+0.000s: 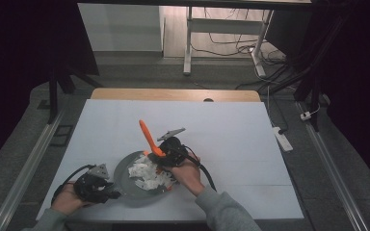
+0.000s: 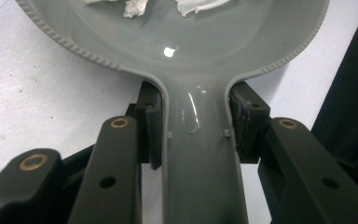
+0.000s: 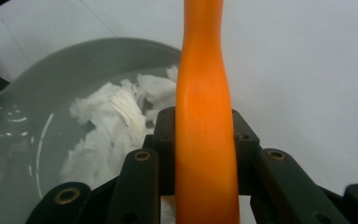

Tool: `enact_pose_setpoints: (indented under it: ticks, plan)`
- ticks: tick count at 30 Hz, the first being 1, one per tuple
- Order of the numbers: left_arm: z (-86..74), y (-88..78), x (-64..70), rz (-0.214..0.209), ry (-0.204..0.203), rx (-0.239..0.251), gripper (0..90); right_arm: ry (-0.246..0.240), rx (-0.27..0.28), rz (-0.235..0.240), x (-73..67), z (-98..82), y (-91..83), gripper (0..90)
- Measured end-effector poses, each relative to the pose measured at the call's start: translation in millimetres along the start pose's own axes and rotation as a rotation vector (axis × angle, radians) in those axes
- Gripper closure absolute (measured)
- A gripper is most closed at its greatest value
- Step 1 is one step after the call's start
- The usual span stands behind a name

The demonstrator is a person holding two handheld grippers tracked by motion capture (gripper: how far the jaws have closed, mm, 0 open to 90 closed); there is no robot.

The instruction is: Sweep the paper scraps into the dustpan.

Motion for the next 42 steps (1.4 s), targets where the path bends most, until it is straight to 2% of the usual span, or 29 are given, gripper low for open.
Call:
enact_pose_setpoints:
  ticks: [7,10,14,17,22,27,31,36,39,42]
  plan:
    - [-0.3,0.1,-0.2,-0.001,-0.001,0.001,61.4,-0.001,0.016,0.074,-25.1,11.9,9.6,70.9]
    - [-0.5,0.1,-0.4,-0.001,-0.002,0.003,61.4,0.005,0.033,0.13,-33.7,15.8,9.2,70.8]
    - [-0.9,0.2,-0.4,-0.001,-0.005,0.007,61.4,0.005,0.074,0.144,-30.7,19.6,-0.1,70.8]
    - [-0.8,0.6,-0.2,0.0,-0.012,0.013,61.4,0.017,0.109,0.121,-20.1,22.1,-12.0,70.8]
    - [-0.8,0.8,-0.5,0.0,-0.014,0.015,61.4,-0.007,0.159,0.043,2.3,25.3,-28.6,70.8]
    - [-0.8,0.7,-0.2,0.002,-0.016,0.016,61.4,0.018,0.128,-0.026,23.0,21.3,-25.2,70.8]
    - [-1.5,0.6,-0.2,0.0,-0.012,0.014,61.4,0.025,0.083,-0.067,31.8,7.8,-22.3,70.8]
    - [-1.0,0.8,0.3,0.001,-0.015,0.015,61.4,0.042,0.031,-0.077,32.2,-12.9,-26.1,70.9]
    - [-0.3,1.1,1.0,0.0,-0.013,0.011,61.4,0.04,0.022,-0.059,24.6,-17.7,-28.2,70.9]
    - [0.6,1.5,1.9,0.002,-0.016,0.012,61.4,0.042,0.008,-0.018,15.0,-21.1,-23.6,70.9]
Point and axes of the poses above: each handheld gripper's, and its own axes: y roughly forward along the jaws, z roughly out of its top, x roughly to its right, the point moved 6 cm from there along y, roughly forward along the jaws, and after that the axes turned 6 degrees about y, right-handed, at the moved point
